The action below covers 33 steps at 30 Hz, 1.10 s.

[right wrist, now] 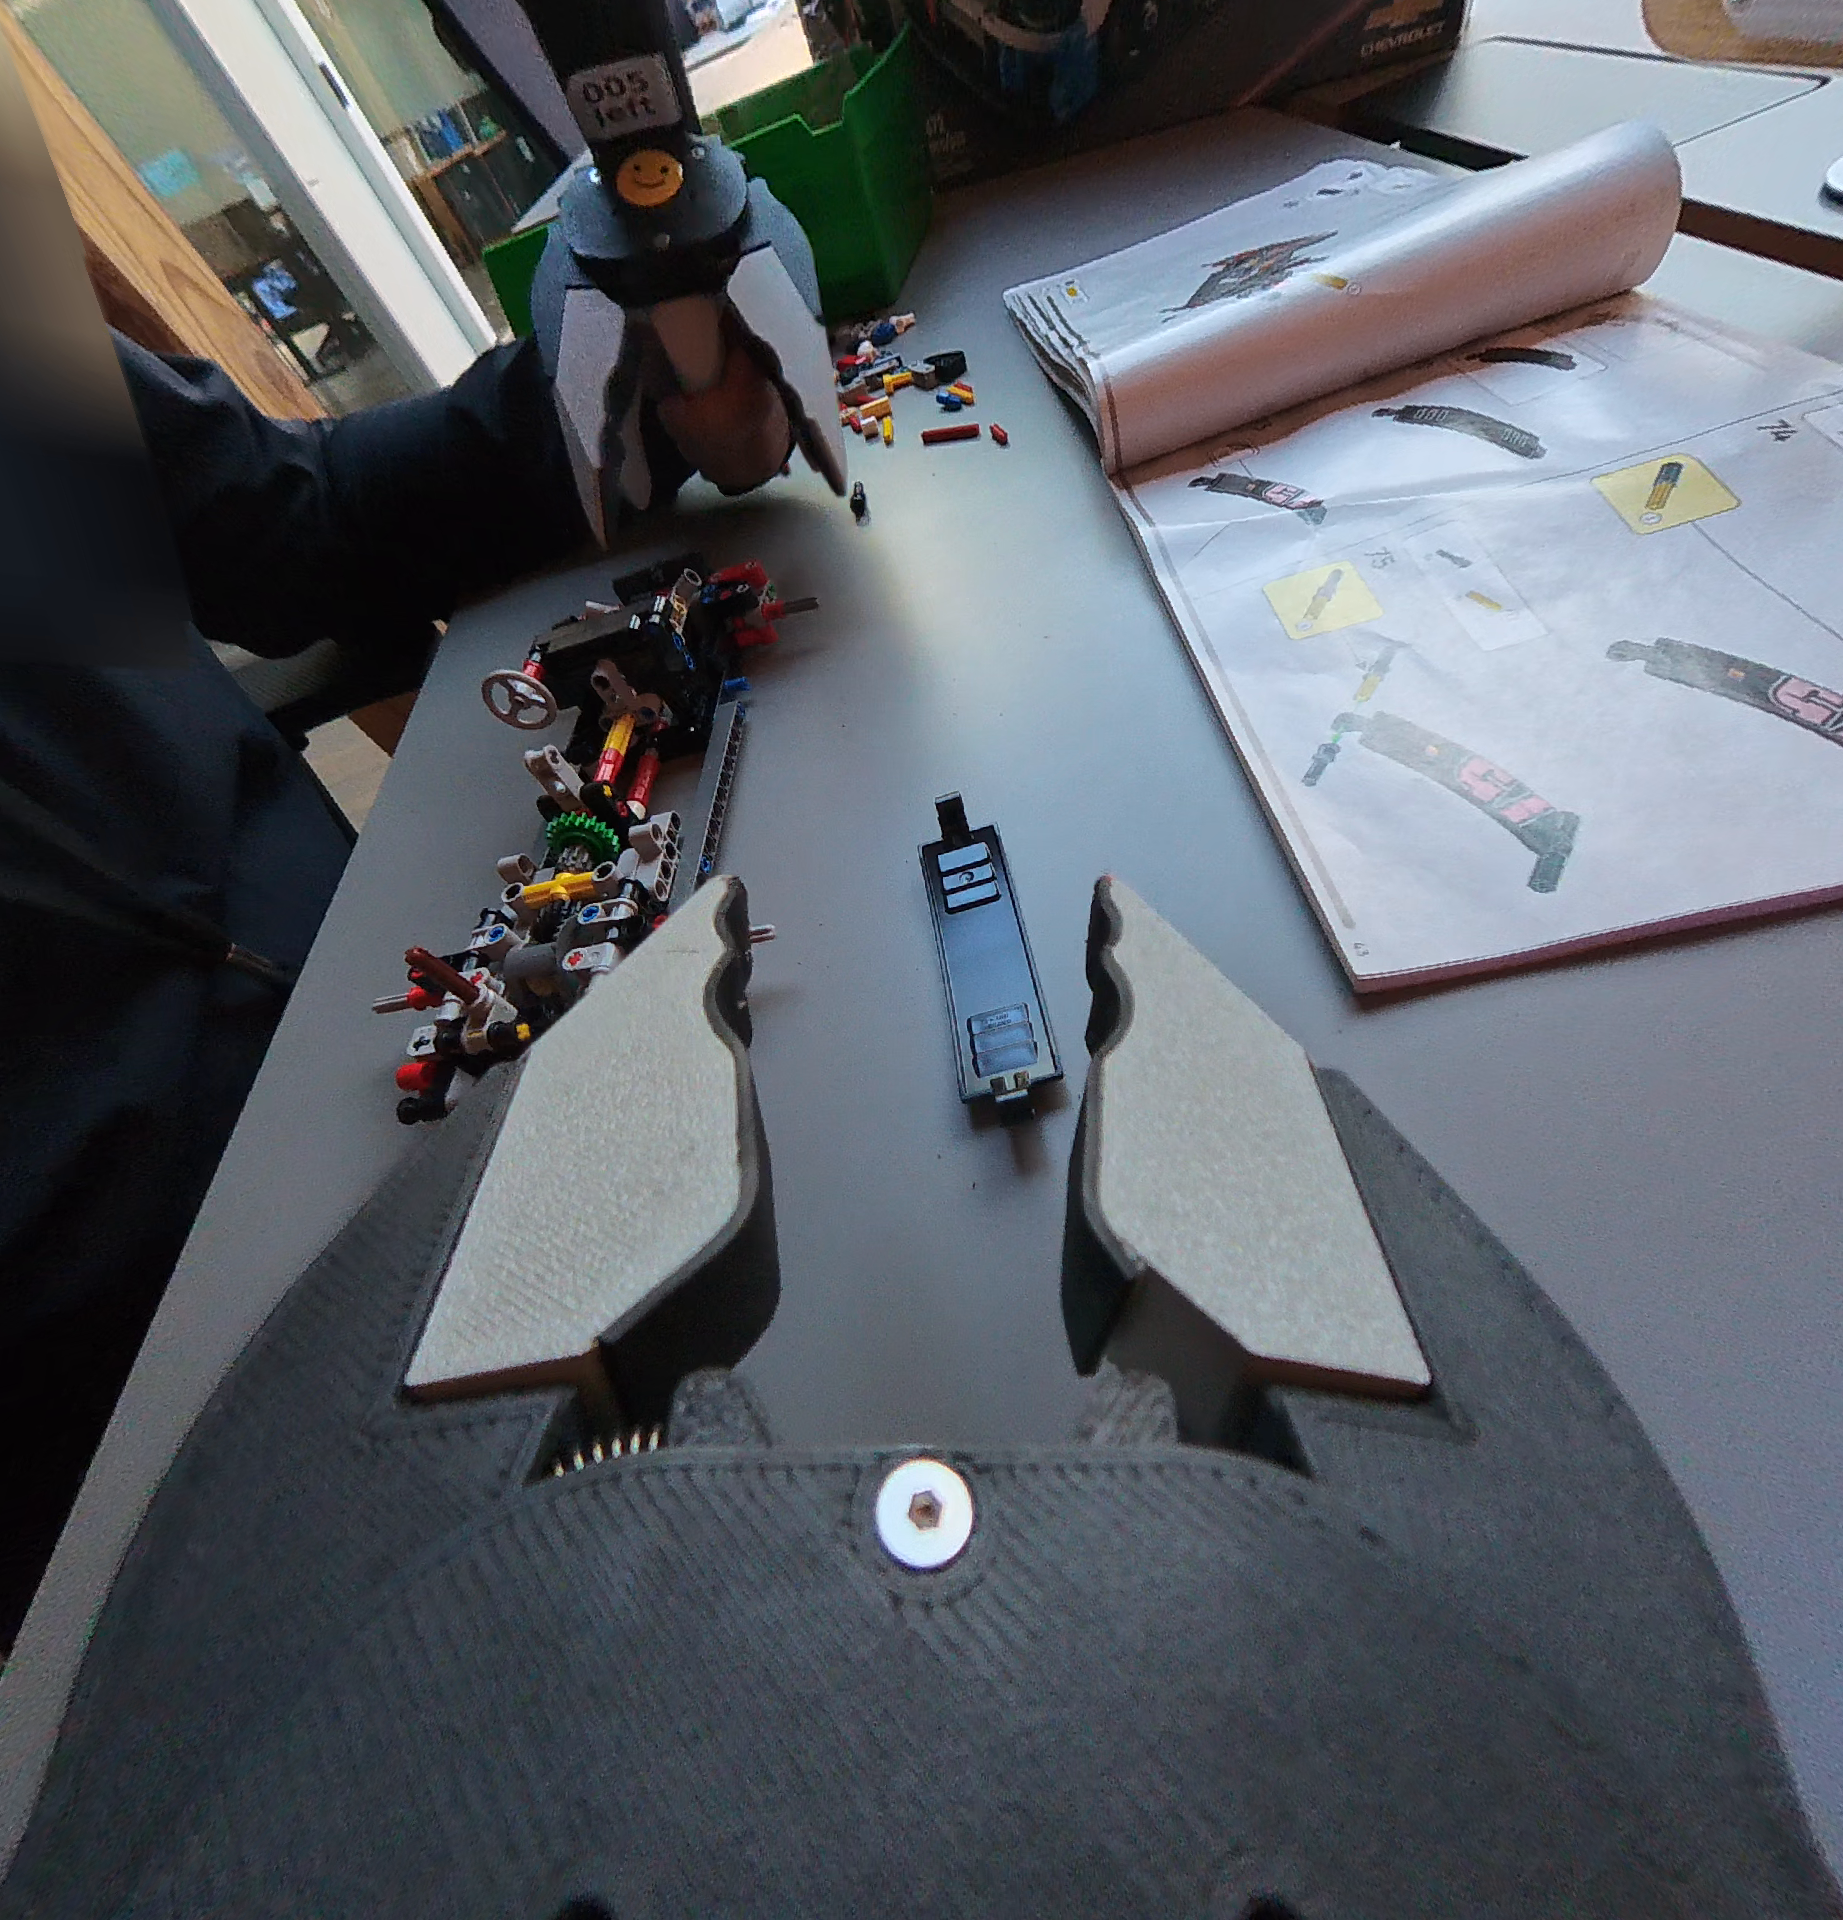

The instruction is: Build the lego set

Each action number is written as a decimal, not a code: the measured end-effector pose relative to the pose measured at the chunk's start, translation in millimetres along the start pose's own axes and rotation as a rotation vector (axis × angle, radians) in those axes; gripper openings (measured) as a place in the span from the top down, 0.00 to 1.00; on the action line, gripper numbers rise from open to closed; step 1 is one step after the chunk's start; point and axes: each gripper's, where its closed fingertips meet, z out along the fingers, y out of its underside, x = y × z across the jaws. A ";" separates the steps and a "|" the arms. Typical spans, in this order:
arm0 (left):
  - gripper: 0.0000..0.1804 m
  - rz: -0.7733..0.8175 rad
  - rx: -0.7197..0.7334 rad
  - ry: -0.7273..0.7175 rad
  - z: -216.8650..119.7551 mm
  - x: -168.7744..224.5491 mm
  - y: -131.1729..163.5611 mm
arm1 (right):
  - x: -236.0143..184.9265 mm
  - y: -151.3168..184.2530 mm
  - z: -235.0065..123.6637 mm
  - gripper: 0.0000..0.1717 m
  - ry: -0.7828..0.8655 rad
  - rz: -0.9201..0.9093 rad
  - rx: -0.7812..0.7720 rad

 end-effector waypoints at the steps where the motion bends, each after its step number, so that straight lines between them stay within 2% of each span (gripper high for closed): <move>1: 0.53 -0.003 0.000 -0.021 1.7 -3.8 -0.2 | 0.2 1.1 0.6 0.63 0.005 -0.007 -0.009; 5: 0.58 -0.039 0.041 -0.223 6.7 -36.8 -10.9 | 5.4 4.4 0.6 0.65 0.057 -0.035 -0.033; 7: 0.59 -0.080 0.112 -0.270 5.2 -43.8 -25.0 | 10.3 3.1 -1.1 0.65 0.098 -0.052 -0.025; 9: 0.65 -0.104 0.163 -0.316 2.3 -48.9 -33.9 | 14.8 1.1 -2.9 0.65 0.131 -0.060 -0.012; 19: 0.70 -0.214 0.065 -0.553 -6.0 -84.3 -11.6 | 21.1 -5.3 -8.2 0.66 0.134 -0.017 0.035; 26: 0.71 -0.258 0.090 -0.590 -11.9 -90.8 -12.1 | 17.9 6.6 7.4 0.67 0.147 -0.076 -0.079; 33: 0.72 -0.276 0.083 -0.599 -9.5 -93.4 -9.0 | 13.4 3.3 10.8 0.68 0.121 -0.076 -0.062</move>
